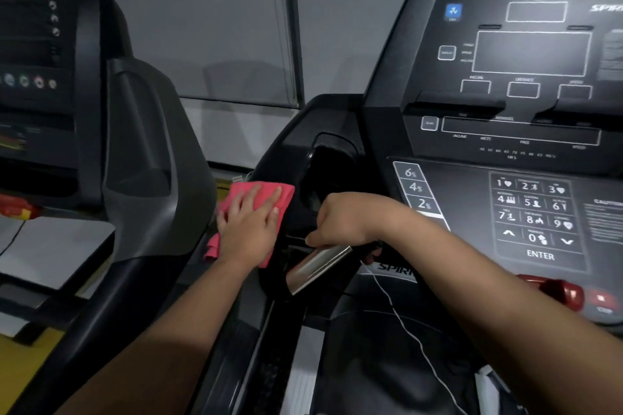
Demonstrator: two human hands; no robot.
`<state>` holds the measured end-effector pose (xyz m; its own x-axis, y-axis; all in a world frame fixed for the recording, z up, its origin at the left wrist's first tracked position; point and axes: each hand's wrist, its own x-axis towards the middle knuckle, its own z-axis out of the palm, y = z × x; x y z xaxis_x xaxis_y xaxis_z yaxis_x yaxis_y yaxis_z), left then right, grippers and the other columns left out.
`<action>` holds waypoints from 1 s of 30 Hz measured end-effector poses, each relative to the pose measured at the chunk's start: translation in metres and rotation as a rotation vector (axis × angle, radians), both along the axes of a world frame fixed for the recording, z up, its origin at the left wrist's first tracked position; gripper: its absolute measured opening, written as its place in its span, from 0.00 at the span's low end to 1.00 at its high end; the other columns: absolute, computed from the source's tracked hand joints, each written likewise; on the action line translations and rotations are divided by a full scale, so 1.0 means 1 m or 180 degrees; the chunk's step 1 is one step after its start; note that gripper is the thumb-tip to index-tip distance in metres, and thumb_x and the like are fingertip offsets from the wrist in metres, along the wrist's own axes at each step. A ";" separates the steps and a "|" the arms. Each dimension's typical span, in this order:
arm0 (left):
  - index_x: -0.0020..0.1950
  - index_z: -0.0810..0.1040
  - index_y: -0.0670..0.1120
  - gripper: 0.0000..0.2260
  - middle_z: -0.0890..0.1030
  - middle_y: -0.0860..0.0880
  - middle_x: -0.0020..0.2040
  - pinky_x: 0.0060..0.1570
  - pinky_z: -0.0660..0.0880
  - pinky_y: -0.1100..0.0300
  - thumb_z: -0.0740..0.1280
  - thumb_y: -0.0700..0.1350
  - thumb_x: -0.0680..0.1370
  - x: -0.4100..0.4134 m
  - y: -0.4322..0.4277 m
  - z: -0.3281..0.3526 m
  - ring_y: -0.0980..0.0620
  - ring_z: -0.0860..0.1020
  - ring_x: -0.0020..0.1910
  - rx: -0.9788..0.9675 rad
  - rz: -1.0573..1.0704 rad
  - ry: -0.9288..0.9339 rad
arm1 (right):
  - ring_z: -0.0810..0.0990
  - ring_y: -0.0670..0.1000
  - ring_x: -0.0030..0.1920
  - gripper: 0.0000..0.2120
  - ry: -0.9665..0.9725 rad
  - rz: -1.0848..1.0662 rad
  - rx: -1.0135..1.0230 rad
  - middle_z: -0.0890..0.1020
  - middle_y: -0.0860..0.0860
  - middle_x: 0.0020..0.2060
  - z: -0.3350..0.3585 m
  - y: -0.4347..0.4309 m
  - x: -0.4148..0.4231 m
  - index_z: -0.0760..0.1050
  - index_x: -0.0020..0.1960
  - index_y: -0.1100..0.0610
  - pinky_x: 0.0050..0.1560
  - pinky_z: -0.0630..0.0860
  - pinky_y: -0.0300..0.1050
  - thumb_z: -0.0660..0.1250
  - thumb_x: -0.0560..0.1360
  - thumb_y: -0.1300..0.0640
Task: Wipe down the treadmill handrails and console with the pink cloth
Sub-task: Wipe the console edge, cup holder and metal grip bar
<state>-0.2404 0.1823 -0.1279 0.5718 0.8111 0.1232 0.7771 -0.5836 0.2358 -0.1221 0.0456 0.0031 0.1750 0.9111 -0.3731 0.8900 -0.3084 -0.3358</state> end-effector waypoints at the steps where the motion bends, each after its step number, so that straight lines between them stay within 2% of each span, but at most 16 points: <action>1: 0.76 0.54 0.62 0.21 0.52 0.52 0.78 0.72 0.50 0.41 0.49 0.53 0.83 0.006 0.007 -0.001 0.47 0.50 0.76 -0.0087 -0.0081 0.0115 | 0.73 0.49 0.24 0.18 -0.0063 0.0041 0.0013 0.71 0.50 0.26 -0.001 0.001 0.000 0.68 0.29 0.56 0.19 0.66 0.35 0.64 0.76 0.51; 3: 0.77 0.50 0.60 0.22 0.46 0.51 0.79 0.74 0.49 0.42 0.47 0.54 0.83 0.018 0.028 -0.003 0.47 0.46 0.77 -0.0180 -0.0240 0.0275 | 0.72 0.49 0.24 0.19 -0.0133 0.0104 0.0011 0.71 0.51 0.26 -0.002 0.002 0.001 0.67 0.29 0.57 0.20 0.65 0.36 0.63 0.76 0.52; 7: 0.78 0.45 0.58 0.23 0.42 0.48 0.79 0.75 0.46 0.46 0.44 0.55 0.82 0.046 0.061 -0.003 0.45 0.44 0.77 -0.0336 -0.0371 0.0554 | 0.70 0.49 0.24 0.20 -0.0173 0.0204 0.0087 0.70 0.51 0.26 -0.002 0.000 0.002 0.66 0.27 0.56 0.18 0.63 0.32 0.62 0.76 0.53; 9: 0.78 0.46 0.58 0.23 0.43 0.49 0.79 0.75 0.46 0.46 0.44 0.54 0.83 0.052 0.066 0.000 0.45 0.44 0.77 -0.0371 -0.0405 0.0508 | 0.68 0.49 0.27 0.20 -0.0108 0.0092 0.0222 0.68 0.49 0.26 -0.003 -0.001 0.003 0.64 0.27 0.54 0.21 0.62 0.32 0.62 0.76 0.52; 12: 0.78 0.50 0.56 0.22 0.46 0.50 0.79 0.75 0.46 0.47 0.45 0.52 0.83 0.046 0.063 0.001 0.48 0.46 0.77 -0.0238 -0.0588 0.0377 | 0.67 0.49 0.27 0.20 0.0073 -0.0401 0.0519 0.67 0.50 0.25 -0.009 -0.004 0.003 0.63 0.27 0.55 0.26 0.60 0.39 0.63 0.75 0.50; 15: 0.78 0.52 0.54 0.22 0.50 0.52 0.79 0.75 0.47 0.50 0.47 0.50 0.83 0.033 0.052 0.000 0.49 0.48 0.77 -0.0104 -0.0646 0.0288 | 0.69 0.53 0.31 0.20 0.0140 -0.0758 0.0834 0.69 0.50 0.26 -0.016 -0.007 0.002 0.63 0.28 0.56 0.27 0.60 0.40 0.63 0.74 0.49; 19: 0.78 0.52 0.55 0.26 0.52 0.53 0.78 0.75 0.49 0.51 0.41 0.54 0.79 0.015 0.029 -0.004 0.50 0.50 0.77 0.0014 -0.0688 0.0193 | 0.72 0.56 0.37 0.18 0.0146 -0.0986 0.1028 0.69 0.50 0.28 -0.019 -0.011 -0.001 0.64 0.30 0.56 0.30 0.62 0.41 0.62 0.74 0.48; 21: 0.78 0.52 0.55 0.26 0.52 0.54 0.78 0.74 0.50 0.49 0.40 0.55 0.79 0.011 0.029 -0.011 0.50 0.50 0.77 0.0006 -0.0667 0.0244 | 0.75 0.58 0.40 0.17 0.0161 -0.0988 0.1056 0.73 0.52 0.31 -0.018 -0.011 -0.001 0.67 0.31 0.56 0.36 0.65 0.40 0.62 0.74 0.47; 23: 0.78 0.52 0.55 0.29 0.51 0.52 0.78 0.74 0.52 0.46 0.37 0.59 0.77 0.015 0.040 -0.014 0.49 0.50 0.77 0.0028 -0.0705 0.0347 | 0.79 0.59 0.47 0.16 0.0130 -0.0945 0.1105 0.80 0.58 0.41 -0.019 -0.009 0.000 0.74 0.38 0.60 0.40 0.66 0.41 0.62 0.74 0.47; 25: 0.78 0.49 0.55 0.29 0.48 0.52 0.79 0.74 0.51 0.45 0.37 0.60 0.77 0.024 0.050 -0.015 0.48 0.48 0.77 -0.0060 -0.0696 0.0503 | 0.80 0.60 0.50 0.16 0.0100 -0.0926 0.1143 0.81 0.59 0.47 -0.020 -0.008 -0.001 0.76 0.43 0.60 0.40 0.67 0.41 0.62 0.74 0.47; 30: 0.77 0.45 0.59 0.23 0.42 0.52 0.79 0.74 0.46 0.44 0.44 0.55 0.82 0.059 0.059 0.002 0.47 0.44 0.77 -0.0329 -0.0440 0.0597 | 0.80 0.60 0.50 0.16 0.0010 -0.0976 0.1253 0.82 0.60 0.46 -0.024 -0.007 -0.001 0.77 0.44 0.62 0.40 0.66 0.41 0.62 0.74 0.48</action>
